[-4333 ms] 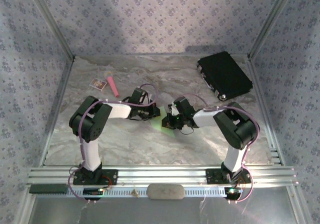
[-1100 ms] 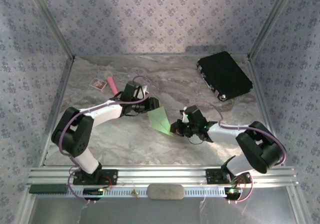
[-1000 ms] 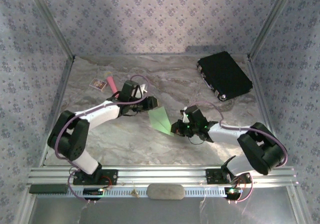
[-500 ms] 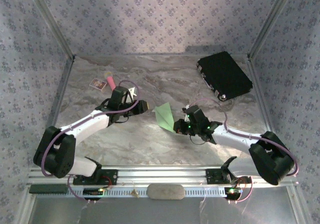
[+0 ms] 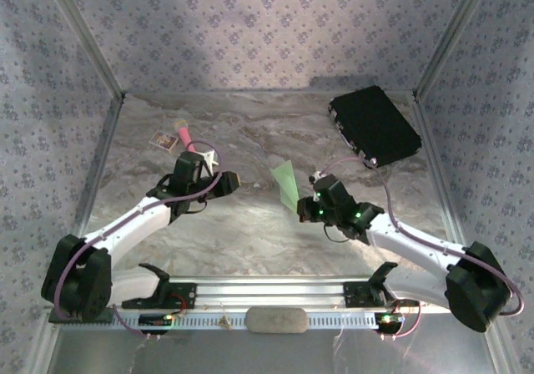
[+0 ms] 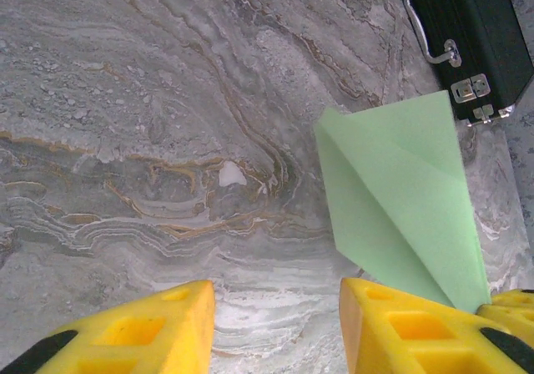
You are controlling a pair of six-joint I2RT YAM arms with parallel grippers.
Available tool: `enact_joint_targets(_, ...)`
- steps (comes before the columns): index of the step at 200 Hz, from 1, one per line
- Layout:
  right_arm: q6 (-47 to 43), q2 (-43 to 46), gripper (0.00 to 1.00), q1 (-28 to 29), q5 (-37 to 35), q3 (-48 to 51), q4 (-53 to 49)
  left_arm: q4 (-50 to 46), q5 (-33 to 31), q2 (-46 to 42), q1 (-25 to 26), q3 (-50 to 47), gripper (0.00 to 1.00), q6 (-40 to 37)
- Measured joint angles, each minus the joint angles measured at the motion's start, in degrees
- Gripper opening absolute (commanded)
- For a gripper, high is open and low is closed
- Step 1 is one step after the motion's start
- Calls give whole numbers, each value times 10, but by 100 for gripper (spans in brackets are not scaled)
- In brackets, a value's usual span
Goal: Fold a paper plane with a square sheet of paper (pick it up from the middle)
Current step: Turn over the paper at the center of the table.
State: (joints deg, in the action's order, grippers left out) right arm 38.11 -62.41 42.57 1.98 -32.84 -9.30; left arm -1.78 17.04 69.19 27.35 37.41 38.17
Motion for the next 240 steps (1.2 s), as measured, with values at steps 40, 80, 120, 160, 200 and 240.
enact_joint_targets(40,-26,19,1,21,-64,-19,-66,-8,0,-24,0,-14,45,0)
enact_joint_targets(80,-46,19,1,53,-152,-62,-141,-19,0,-38,0,-23,46,0)
enact_joint_targets(120,-50,-13,1,120,-293,-101,-221,-42,-16,-64,-3,-24,46,1)
enact_joint_targets(160,-24,-85,1,189,-434,-159,-307,-71,-64,-129,-4,-38,47,14)
enact_joint_targets(200,-21,-153,2,218,-469,-164,-307,-107,-122,-197,-4,-58,50,33)
enact_joint_targets(240,-48,-253,7,238,-435,-185,-276,-143,-180,-289,-5,-82,55,48)
